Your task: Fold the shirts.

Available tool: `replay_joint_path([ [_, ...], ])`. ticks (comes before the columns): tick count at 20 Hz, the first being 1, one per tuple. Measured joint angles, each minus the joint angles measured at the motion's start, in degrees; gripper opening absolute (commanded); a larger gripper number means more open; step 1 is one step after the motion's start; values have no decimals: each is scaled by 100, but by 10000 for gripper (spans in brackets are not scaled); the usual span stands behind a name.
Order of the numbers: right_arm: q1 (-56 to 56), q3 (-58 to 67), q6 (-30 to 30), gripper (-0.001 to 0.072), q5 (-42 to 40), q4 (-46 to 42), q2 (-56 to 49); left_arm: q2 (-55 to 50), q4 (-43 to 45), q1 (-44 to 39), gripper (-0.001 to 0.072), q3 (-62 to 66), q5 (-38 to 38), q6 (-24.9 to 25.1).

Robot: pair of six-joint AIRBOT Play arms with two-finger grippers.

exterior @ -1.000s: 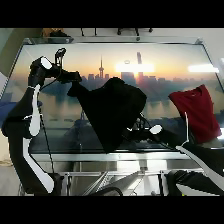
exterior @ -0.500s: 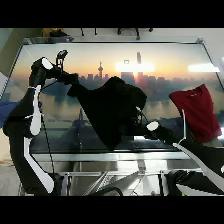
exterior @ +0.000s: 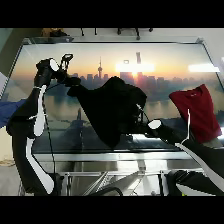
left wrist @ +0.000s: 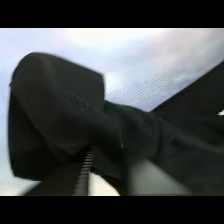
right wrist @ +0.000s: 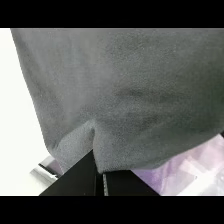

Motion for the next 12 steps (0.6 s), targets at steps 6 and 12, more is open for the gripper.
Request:
replay_joint_path([
  [6,-1051,94,0,17,415,-599,310,133,776,15,6,7,-352,-280],
  [12,-3967,1401,-699,17,1613,-1233,280,1137,-190,476,7,-820,-1207,-496],
])
